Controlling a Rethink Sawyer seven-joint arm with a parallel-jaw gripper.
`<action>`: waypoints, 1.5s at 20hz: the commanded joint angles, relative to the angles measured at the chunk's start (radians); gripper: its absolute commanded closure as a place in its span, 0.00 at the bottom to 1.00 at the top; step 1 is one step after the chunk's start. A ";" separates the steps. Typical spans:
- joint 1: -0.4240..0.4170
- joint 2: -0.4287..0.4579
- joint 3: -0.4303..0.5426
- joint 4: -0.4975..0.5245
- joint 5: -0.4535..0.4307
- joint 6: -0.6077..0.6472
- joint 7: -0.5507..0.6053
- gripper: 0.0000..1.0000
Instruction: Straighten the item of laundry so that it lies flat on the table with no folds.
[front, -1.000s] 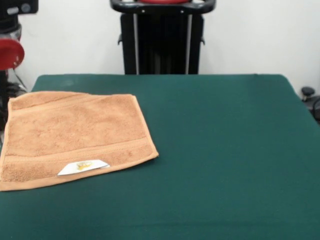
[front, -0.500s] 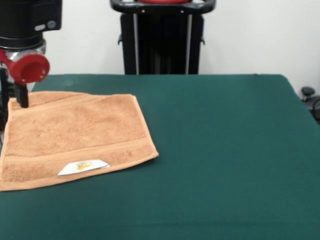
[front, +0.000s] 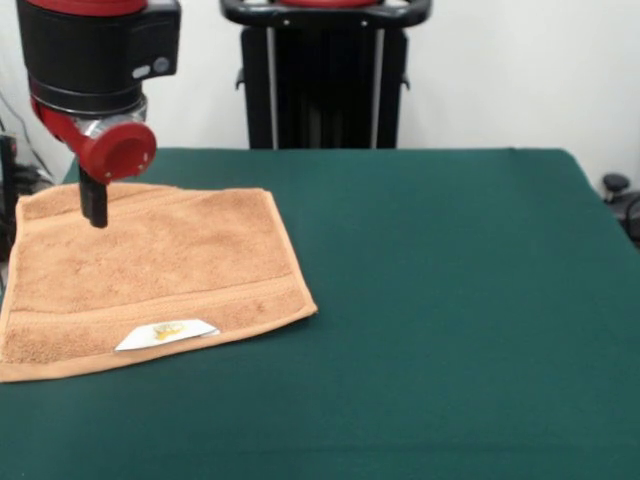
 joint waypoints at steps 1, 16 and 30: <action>0.042 0.005 0.134 0.202 0.042 -0.056 0.126 1.00; 0.042 -0.008 0.175 0.296 0.094 -0.150 0.150 1.00; 0.088 -0.020 0.202 0.396 0.177 -0.223 0.209 1.00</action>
